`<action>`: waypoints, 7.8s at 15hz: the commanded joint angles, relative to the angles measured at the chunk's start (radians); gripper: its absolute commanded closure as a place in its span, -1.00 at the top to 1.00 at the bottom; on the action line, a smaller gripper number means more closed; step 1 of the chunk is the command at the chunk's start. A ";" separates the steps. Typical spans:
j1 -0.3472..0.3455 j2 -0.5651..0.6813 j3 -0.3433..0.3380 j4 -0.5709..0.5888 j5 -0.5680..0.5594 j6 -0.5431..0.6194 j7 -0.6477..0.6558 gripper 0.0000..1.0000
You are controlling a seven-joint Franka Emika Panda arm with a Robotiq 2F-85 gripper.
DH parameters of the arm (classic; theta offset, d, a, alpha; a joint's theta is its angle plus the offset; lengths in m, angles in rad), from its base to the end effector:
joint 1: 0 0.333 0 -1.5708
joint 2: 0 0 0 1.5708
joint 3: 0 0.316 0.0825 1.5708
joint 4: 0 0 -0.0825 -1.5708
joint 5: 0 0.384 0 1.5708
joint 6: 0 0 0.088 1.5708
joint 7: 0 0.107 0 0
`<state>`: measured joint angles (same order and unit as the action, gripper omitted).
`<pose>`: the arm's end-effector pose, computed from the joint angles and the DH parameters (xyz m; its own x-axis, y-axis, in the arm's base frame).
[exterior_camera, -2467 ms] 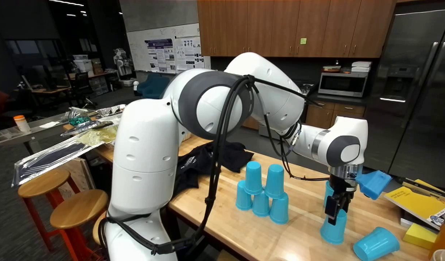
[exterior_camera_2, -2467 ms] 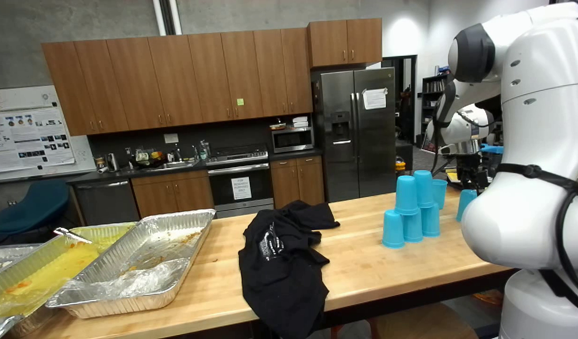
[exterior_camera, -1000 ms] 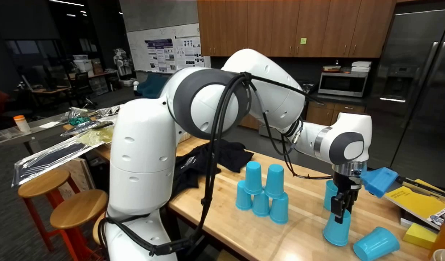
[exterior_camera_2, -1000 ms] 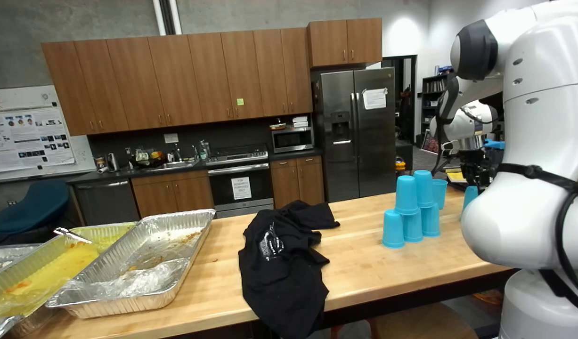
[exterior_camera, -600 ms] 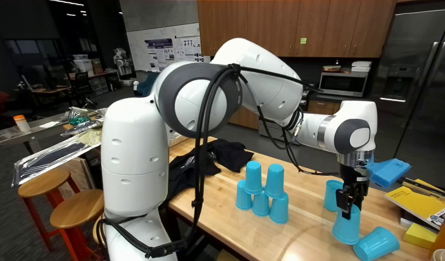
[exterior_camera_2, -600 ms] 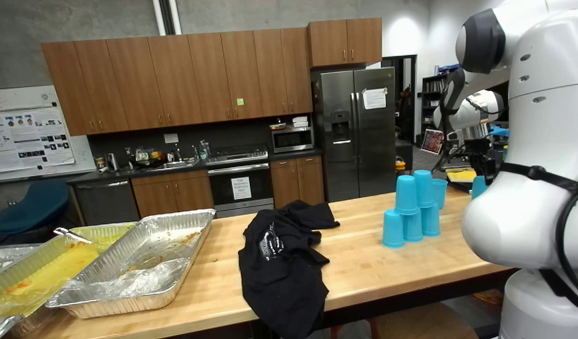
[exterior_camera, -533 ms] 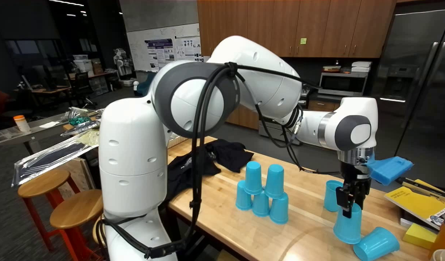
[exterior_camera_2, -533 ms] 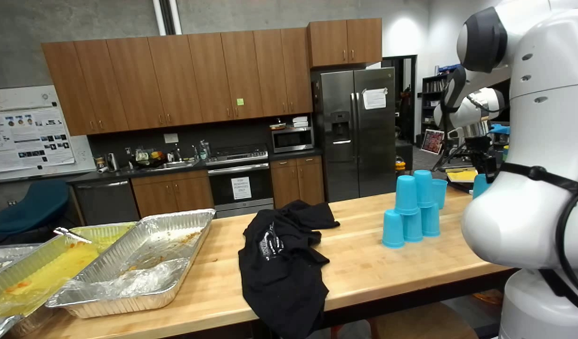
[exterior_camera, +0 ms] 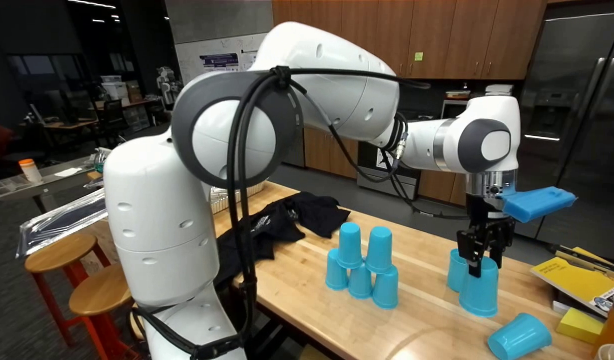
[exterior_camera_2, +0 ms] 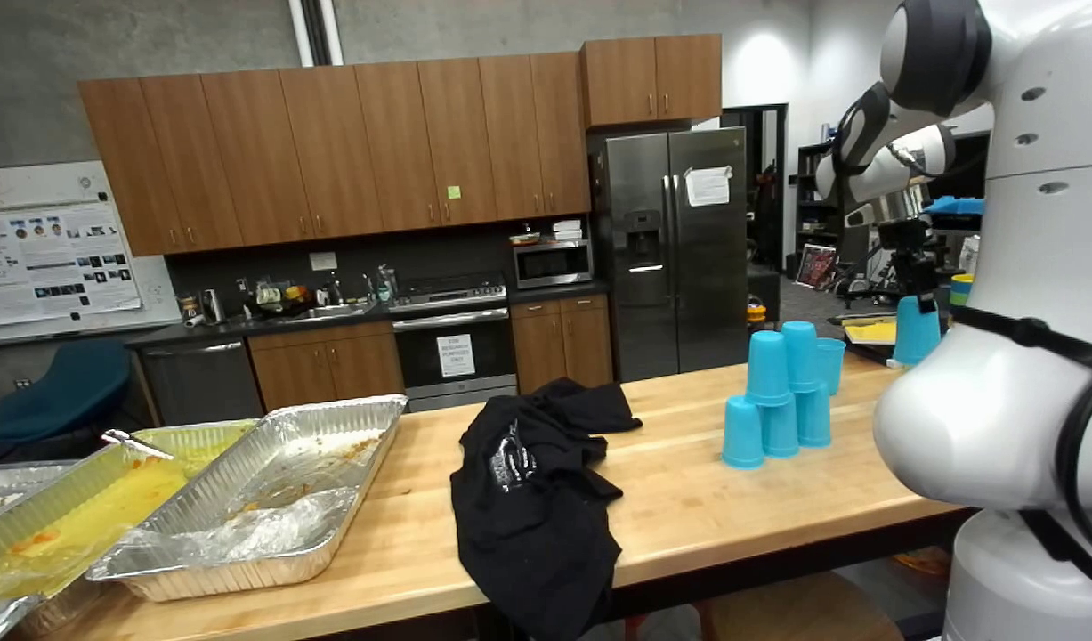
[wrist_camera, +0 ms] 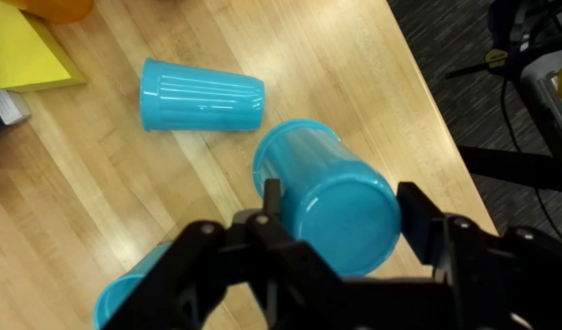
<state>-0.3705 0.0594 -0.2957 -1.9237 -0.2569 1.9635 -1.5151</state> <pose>0.4413 -0.3648 0.4603 0.5612 0.7887 -0.2510 0.8122 -0.5832 -0.0163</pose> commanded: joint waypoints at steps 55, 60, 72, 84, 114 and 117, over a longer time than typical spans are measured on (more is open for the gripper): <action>0.143 -0.143 0.050 0.154 0.118 -0.245 0.624 -0.24; 0.153 -0.154 0.062 0.167 0.111 -0.213 0.668 -0.24; 0.146 -0.153 0.048 0.130 0.186 -0.165 0.683 -0.24; 0.140 -0.154 0.052 0.115 0.320 -0.049 1.294 -0.24; 0.150 -0.130 0.055 0.126 0.339 -0.234 1.008 -0.24; 0.153 -0.144 0.057 0.148 0.339 -0.277 0.963 -0.24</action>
<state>-0.2241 -0.0511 -0.2386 -1.7936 0.0735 1.7389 -0.5078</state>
